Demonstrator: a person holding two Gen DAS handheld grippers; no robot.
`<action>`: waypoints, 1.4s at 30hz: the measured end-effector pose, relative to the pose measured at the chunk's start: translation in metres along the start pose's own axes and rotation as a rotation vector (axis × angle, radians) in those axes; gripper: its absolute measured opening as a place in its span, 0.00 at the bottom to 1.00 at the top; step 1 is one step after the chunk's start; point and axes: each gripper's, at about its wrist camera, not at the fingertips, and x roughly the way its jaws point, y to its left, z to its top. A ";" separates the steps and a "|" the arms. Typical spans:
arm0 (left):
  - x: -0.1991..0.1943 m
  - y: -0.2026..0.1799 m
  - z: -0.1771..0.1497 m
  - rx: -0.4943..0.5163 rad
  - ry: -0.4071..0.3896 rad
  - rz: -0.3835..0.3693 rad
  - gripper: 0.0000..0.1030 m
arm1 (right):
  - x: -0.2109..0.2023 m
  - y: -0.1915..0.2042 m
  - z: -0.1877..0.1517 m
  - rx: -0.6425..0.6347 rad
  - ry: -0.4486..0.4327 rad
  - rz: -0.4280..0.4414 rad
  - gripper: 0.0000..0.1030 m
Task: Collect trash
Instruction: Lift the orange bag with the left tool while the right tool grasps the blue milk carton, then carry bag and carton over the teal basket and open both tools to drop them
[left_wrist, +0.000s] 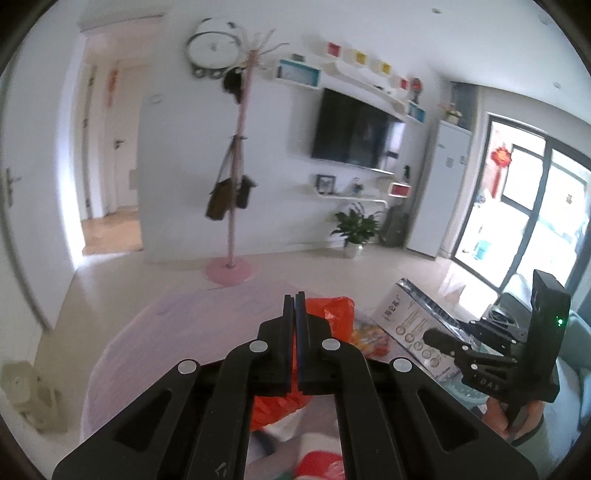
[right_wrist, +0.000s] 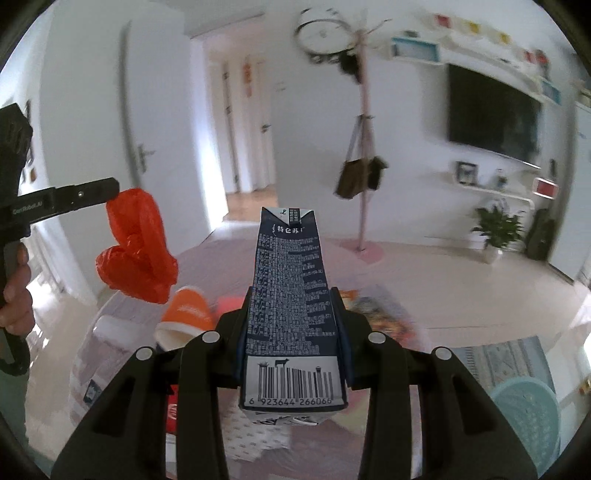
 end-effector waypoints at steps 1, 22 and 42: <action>0.004 -0.008 0.002 0.011 0.000 -0.009 0.00 | -0.006 -0.010 -0.002 0.012 -0.008 -0.018 0.33; 0.147 -0.231 -0.019 0.118 0.140 -0.329 0.00 | -0.074 -0.212 -0.112 0.385 0.074 -0.447 0.33; 0.253 -0.302 -0.127 0.110 0.405 -0.427 0.29 | -0.051 -0.265 -0.192 0.583 0.289 -0.586 0.40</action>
